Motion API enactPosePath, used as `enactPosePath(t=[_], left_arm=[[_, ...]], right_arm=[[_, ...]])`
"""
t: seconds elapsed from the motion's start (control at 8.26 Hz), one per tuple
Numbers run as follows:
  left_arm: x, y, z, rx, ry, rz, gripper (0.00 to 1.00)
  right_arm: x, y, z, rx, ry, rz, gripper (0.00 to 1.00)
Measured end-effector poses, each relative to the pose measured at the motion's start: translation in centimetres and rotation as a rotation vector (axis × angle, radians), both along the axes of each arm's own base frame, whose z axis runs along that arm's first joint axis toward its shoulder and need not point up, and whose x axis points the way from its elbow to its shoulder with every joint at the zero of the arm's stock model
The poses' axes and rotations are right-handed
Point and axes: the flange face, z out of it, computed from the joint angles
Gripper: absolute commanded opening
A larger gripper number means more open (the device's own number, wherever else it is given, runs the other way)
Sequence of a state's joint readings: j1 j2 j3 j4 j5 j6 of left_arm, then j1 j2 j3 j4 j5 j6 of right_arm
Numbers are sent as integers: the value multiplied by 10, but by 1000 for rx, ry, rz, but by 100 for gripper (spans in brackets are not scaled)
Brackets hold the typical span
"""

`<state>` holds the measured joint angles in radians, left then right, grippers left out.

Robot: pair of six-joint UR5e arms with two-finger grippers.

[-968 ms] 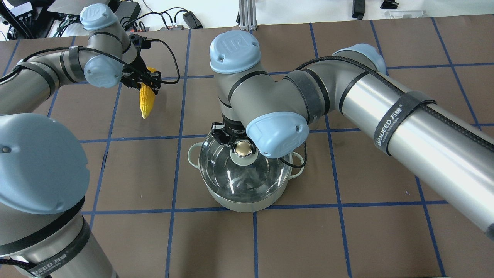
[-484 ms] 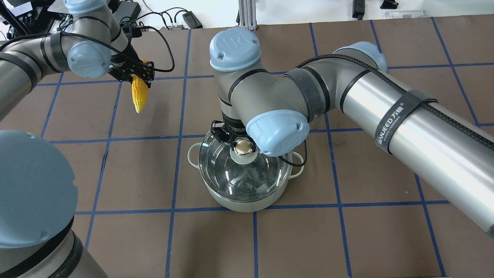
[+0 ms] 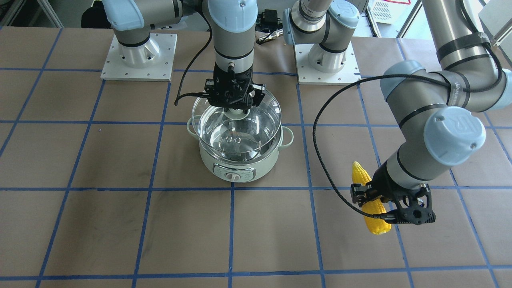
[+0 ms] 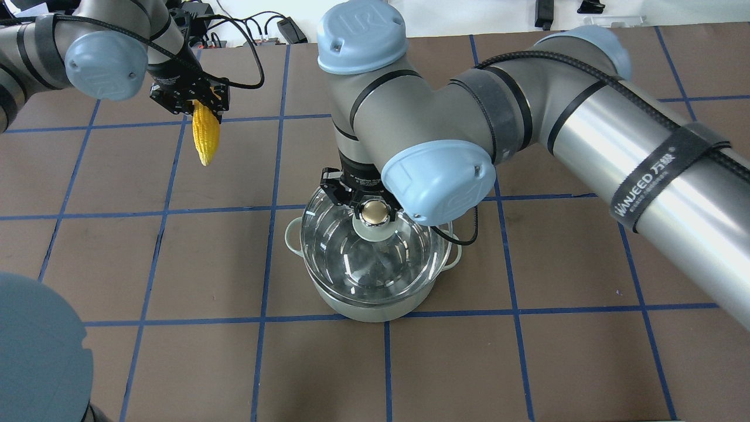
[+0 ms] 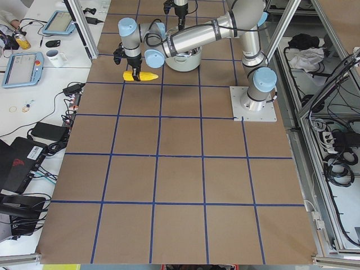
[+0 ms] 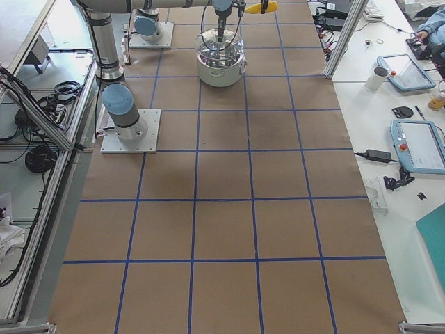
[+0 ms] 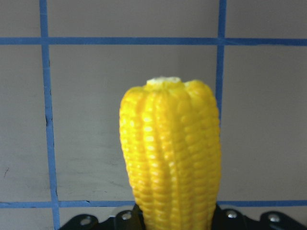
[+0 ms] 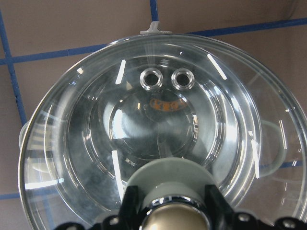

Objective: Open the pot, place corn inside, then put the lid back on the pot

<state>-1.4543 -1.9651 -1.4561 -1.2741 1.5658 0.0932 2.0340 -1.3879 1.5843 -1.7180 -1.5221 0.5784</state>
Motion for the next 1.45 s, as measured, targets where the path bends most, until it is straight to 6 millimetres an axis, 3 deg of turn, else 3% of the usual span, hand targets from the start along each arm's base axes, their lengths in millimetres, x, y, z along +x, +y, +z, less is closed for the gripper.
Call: enactPosePath(t=[0.36,0.48,0.85,1.09,1.45], left_arm=[[-58,25,43,-52,2,18,0],[-74,34,56,-71,5,14,0],[-106,60,88,-99,72,-11,0],[-138,75,82,-75,108,8,0],[-179,102,51,5,121,36,0]], right_arm=[[-27,-6,26,-24,-10,-9,52],[-53,-15,39,-39,-16,-13,53],[-168,-38,78,-44,-21,18,53],[-217,-41,89,-31,-14,49,53],[-233,-41,91,-23,-8,58,53]])
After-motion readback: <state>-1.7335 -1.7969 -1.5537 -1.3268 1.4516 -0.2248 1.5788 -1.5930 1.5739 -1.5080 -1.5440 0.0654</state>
